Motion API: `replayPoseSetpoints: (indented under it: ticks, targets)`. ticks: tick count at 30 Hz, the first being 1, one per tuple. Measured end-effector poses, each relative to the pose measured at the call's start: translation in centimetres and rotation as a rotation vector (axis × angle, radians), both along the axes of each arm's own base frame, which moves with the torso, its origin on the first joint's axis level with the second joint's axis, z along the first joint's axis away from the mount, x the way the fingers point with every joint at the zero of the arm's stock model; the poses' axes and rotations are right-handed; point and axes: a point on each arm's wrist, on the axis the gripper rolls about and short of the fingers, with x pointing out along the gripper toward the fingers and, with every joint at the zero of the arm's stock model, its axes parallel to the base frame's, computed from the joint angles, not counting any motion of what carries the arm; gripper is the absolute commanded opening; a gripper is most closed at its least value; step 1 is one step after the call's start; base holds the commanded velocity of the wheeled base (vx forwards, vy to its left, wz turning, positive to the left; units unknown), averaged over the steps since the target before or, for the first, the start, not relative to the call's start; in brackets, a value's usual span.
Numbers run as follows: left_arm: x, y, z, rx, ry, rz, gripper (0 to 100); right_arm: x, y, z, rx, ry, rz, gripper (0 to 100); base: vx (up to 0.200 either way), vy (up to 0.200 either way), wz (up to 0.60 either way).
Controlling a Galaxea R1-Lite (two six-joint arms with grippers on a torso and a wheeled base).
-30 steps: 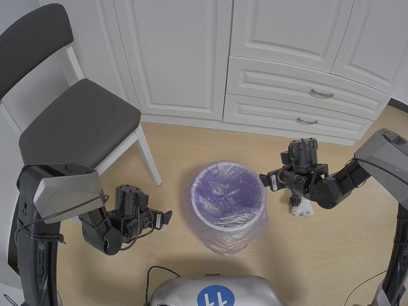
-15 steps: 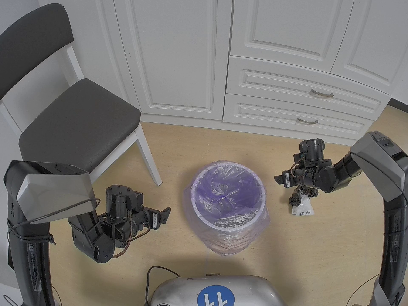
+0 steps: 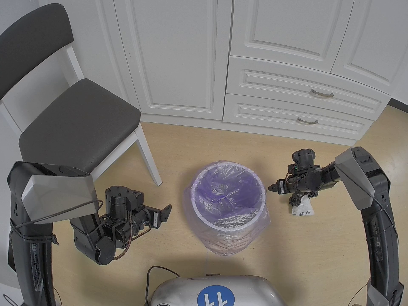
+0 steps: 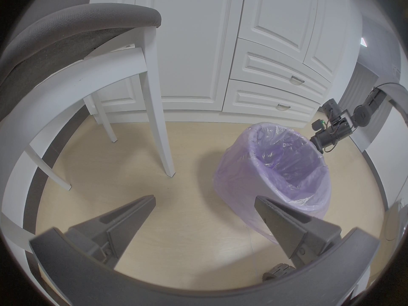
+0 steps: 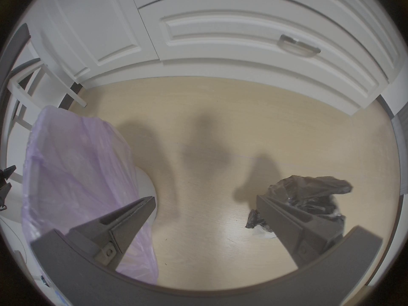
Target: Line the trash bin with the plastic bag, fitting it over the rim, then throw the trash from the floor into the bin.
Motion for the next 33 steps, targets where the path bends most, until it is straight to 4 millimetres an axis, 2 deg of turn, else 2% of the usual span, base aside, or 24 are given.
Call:
replayPoseSetpoints:
  ticks: [5, 15, 24, 33]
  targets:
    - [0.0, 0.0, -0.3, -0.003, -0.009, -0.001, 100, 0.8, 0.4, -1.8, 0.045, 0.050, 0.045, 100, 0.000, 0.000, 0.00]
    - [-0.1, -0.5, -1.1, 0.003, 0.001, -0.012, 100, 0.6, 1.7, -4.2, 0.072, 0.099, 0.109, 100, 0.000, 0.000, 0.00]
    - [-0.1, -0.8, -1.5, -0.001, -0.008, -0.017, 100, 0.1, 2.0, -5.3, 0.065, 0.173, 0.123, 100, 0.000, 0.000, 0.00]
    - [-0.2, -1.0, -1.7, 0.002, -0.003, -0.024, 100, 0.3, 2.1, -5.1, 0.062, 0.199, 0.120, 100, 0.000, 0.000, 0.00]
